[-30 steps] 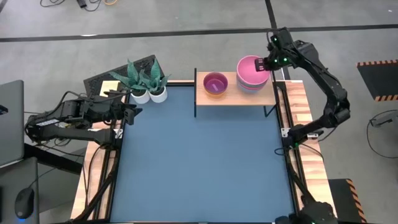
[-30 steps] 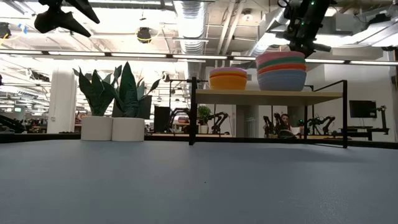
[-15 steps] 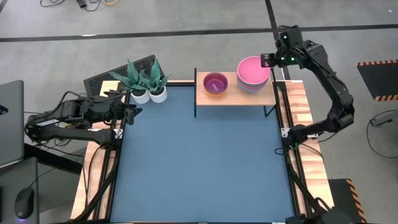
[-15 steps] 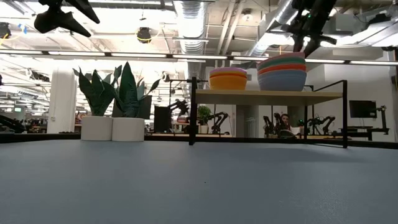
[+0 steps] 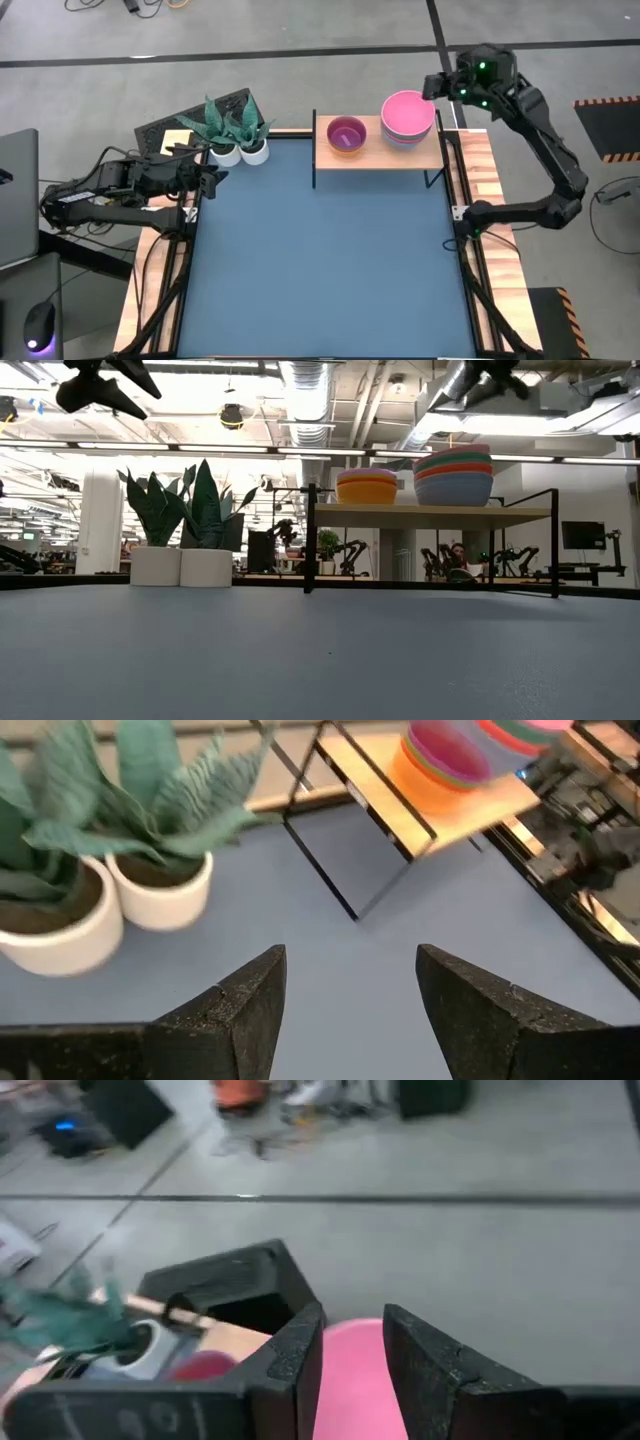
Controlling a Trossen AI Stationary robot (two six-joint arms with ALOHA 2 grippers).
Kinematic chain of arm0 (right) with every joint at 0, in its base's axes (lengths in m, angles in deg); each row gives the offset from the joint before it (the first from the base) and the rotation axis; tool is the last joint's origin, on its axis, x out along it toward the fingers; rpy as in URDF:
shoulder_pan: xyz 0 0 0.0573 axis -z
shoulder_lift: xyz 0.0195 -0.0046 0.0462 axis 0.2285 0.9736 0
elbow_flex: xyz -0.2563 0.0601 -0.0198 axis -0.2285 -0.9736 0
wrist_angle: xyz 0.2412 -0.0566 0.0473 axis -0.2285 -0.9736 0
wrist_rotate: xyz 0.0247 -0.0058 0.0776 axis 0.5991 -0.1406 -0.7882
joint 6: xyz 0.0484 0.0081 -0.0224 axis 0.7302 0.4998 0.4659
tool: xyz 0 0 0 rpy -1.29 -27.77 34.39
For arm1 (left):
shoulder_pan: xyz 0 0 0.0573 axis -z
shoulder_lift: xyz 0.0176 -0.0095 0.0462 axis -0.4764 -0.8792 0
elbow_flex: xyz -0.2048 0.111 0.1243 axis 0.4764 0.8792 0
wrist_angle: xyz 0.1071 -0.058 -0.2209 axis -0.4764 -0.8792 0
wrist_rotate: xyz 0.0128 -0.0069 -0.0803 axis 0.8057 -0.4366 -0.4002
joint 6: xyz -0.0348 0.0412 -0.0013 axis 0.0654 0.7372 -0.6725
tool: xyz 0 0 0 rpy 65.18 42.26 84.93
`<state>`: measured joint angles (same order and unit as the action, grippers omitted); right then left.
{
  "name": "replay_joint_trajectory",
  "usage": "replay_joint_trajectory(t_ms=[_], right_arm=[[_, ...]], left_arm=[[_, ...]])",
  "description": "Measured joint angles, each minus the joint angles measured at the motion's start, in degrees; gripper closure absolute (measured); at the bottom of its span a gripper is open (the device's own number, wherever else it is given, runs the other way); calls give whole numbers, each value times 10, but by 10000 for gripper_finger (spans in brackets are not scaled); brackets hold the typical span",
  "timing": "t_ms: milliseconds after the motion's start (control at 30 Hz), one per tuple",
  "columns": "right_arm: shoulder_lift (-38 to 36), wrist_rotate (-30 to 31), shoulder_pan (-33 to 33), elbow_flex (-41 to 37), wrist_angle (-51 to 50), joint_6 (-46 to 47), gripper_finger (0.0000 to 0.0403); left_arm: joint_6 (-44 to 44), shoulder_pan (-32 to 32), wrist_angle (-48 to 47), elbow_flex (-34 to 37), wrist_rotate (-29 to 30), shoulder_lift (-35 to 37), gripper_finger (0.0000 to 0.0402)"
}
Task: Place and stack bowls onto a shelf
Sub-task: Return to Home Position
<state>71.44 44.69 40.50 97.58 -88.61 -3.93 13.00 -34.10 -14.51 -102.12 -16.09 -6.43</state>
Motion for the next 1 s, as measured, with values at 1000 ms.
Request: replay_joint_trajectory(t_ms=[1000], right_arm=[[-130,-10,-433,0,-151,-79,271]], left_arm=[[116,0,223,0,-58,3,193]])
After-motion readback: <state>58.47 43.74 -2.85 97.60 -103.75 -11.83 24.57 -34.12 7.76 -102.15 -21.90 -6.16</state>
